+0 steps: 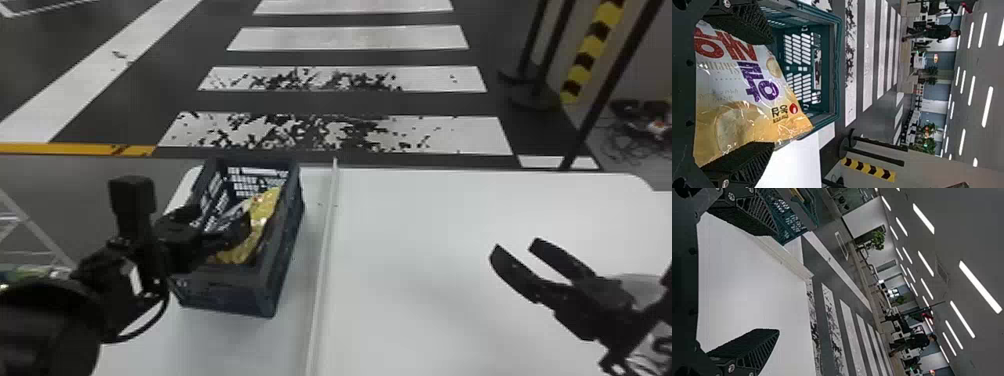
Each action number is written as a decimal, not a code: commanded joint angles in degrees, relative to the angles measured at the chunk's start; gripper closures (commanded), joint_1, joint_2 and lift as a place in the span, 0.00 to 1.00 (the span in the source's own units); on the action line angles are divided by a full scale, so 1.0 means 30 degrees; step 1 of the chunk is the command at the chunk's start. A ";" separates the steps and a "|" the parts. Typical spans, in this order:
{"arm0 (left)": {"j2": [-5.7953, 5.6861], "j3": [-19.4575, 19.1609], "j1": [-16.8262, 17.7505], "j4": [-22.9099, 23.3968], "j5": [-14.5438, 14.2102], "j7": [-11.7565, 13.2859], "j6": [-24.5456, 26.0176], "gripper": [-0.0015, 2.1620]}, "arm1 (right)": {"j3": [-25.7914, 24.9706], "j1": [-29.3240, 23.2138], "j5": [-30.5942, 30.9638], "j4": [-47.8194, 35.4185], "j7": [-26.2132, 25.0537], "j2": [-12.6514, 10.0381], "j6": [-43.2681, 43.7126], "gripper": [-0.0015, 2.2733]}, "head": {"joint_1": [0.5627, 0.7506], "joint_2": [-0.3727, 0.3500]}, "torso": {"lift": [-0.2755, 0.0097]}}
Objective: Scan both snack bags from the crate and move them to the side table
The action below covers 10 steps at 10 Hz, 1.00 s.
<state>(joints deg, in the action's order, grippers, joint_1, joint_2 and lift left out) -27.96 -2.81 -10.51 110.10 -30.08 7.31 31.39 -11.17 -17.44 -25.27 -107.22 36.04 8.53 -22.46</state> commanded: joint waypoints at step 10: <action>0.1001 -0.2431 0.6287 0.2031 0.0973 0.2339 1.6886 0.04 | 0.0294 -0.0282 -0.0013 -0.0266 0.0262 0.0057 0.0001 0.05 | 0.70 0.70 | 0.63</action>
<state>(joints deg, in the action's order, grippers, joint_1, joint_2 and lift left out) -25.40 -10.42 7.37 116.40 -27.45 14.29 81.42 -10.35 -18.29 -25.32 -107.99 36.83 8.70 -22.46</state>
